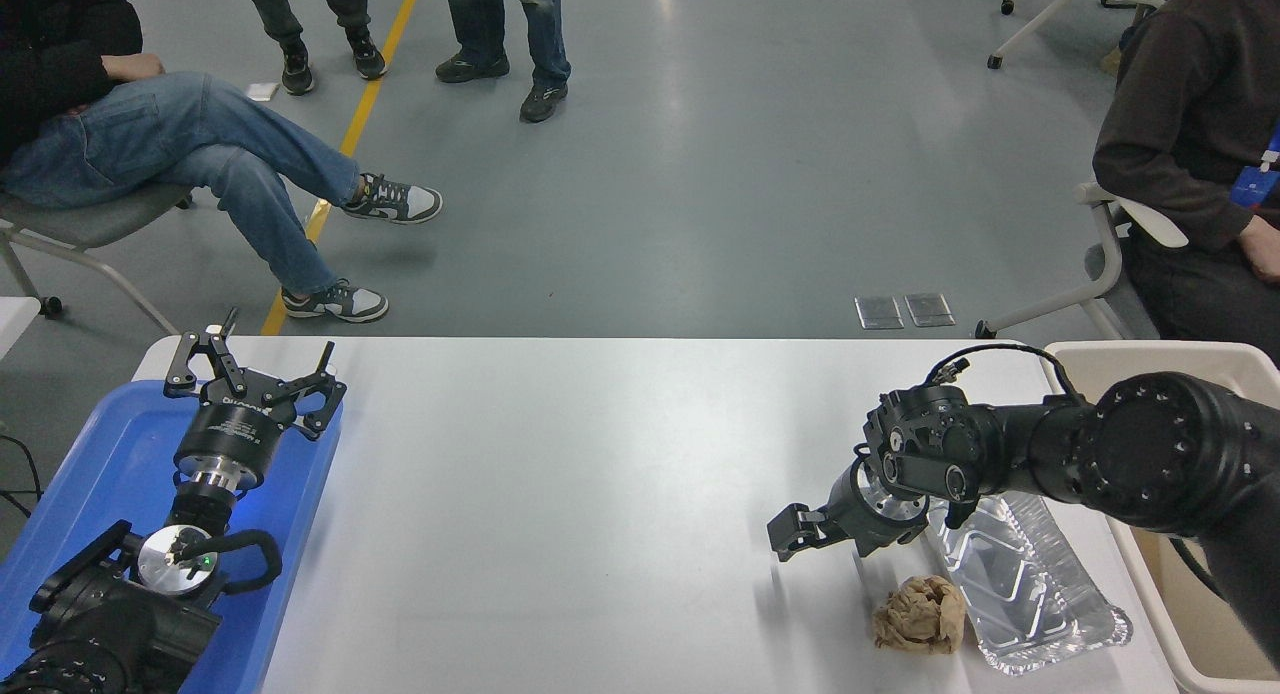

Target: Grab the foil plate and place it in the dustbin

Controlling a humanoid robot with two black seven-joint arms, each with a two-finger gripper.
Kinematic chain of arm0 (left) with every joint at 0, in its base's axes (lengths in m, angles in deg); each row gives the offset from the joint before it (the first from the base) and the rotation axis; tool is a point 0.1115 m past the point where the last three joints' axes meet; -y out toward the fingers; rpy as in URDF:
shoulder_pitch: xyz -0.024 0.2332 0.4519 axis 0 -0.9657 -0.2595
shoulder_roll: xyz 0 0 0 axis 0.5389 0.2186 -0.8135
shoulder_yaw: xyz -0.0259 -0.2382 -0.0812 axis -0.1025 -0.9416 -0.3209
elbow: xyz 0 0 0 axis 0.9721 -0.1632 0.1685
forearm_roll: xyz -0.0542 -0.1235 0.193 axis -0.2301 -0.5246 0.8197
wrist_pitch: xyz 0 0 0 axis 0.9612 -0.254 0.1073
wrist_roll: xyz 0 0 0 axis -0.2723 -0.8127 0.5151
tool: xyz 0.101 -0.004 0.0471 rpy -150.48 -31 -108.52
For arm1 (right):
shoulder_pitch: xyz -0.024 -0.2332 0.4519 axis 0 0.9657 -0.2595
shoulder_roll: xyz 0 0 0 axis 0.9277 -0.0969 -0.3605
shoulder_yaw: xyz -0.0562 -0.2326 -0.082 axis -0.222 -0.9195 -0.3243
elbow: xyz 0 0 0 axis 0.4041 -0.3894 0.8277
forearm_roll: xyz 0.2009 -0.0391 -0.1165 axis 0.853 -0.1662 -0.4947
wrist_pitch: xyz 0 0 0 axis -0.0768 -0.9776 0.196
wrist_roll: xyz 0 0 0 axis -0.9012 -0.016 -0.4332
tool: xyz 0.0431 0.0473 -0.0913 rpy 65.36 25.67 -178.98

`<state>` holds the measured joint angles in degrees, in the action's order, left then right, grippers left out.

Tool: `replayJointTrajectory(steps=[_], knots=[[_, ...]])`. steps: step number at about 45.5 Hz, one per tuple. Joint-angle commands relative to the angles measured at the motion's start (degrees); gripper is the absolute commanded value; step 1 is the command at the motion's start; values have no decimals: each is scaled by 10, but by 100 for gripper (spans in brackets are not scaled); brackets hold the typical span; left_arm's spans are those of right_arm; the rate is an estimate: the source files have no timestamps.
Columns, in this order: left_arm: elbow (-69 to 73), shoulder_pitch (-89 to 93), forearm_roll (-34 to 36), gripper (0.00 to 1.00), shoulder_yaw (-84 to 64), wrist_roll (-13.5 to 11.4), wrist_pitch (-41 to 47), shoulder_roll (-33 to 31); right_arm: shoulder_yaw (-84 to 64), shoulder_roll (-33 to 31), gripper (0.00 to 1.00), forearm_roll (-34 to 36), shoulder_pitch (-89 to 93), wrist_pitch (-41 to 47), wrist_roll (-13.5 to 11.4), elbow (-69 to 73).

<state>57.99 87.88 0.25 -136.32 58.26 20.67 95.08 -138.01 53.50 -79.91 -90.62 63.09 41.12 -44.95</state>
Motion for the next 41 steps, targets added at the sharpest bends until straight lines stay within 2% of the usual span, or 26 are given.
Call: replayJointTrajectory(steps=[1,12,19,28,41], knots=[[0,-1,0,99,0,-1,0,0,-3,0,100,-4,3,0,0,-3],[0,0,0,99,3,-2,0,2,5,0,100,8,-28,6,0,10],[0,0,0,99,3,-2,0,2,8,0,100,12,-116,28,0,80],[0,0,0,99,4,-2,0,2,-2,-104,100,66,-308,83,0,225],[0,-1,0,99,4,-2,0,3,-104,-238,100,59,-599,154,-1,406]])
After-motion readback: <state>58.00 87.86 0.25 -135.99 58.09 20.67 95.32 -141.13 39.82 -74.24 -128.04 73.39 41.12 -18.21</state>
